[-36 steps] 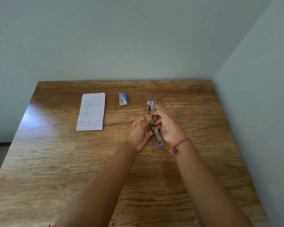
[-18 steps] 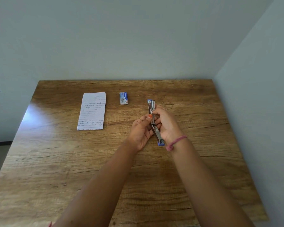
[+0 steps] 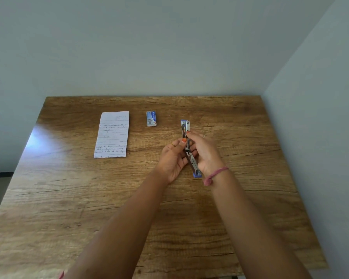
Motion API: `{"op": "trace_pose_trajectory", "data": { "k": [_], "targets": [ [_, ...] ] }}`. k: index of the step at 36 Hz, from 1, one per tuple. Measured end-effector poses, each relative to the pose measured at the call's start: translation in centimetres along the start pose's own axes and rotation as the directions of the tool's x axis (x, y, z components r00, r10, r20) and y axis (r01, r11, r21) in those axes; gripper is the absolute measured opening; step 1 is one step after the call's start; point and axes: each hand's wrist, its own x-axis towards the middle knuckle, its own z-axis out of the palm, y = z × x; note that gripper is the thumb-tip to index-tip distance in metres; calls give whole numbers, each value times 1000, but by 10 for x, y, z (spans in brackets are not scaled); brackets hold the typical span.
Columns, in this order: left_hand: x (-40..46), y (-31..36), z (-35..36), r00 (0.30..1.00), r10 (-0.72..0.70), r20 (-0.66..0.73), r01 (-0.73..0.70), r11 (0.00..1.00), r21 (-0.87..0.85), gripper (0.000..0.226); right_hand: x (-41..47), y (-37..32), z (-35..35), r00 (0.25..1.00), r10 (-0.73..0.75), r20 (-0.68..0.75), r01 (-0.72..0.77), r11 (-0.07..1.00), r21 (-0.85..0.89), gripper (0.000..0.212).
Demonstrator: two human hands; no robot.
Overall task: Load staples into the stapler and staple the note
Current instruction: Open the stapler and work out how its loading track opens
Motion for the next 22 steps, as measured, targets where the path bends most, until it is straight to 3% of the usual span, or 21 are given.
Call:
{"op": "trace_pose_trajectory", "data": {
  "k": [9,15,22],
  "targets": [
    [-1,0,1,1000,1,-2,-1,1000,-6,19,3,2,-4,1000,-5,-3,5,998,-59,8],
    [-1,2,2,1000,-9,2,9,1000,-8,16,11,-4,-4,998,58,25,-56,996,-73,39],
    [-1,2,4,1000,-18,-7,18,1000,9,14,16,-17,-4,987,136,84,-126,985,-114,25]
  ]
}}
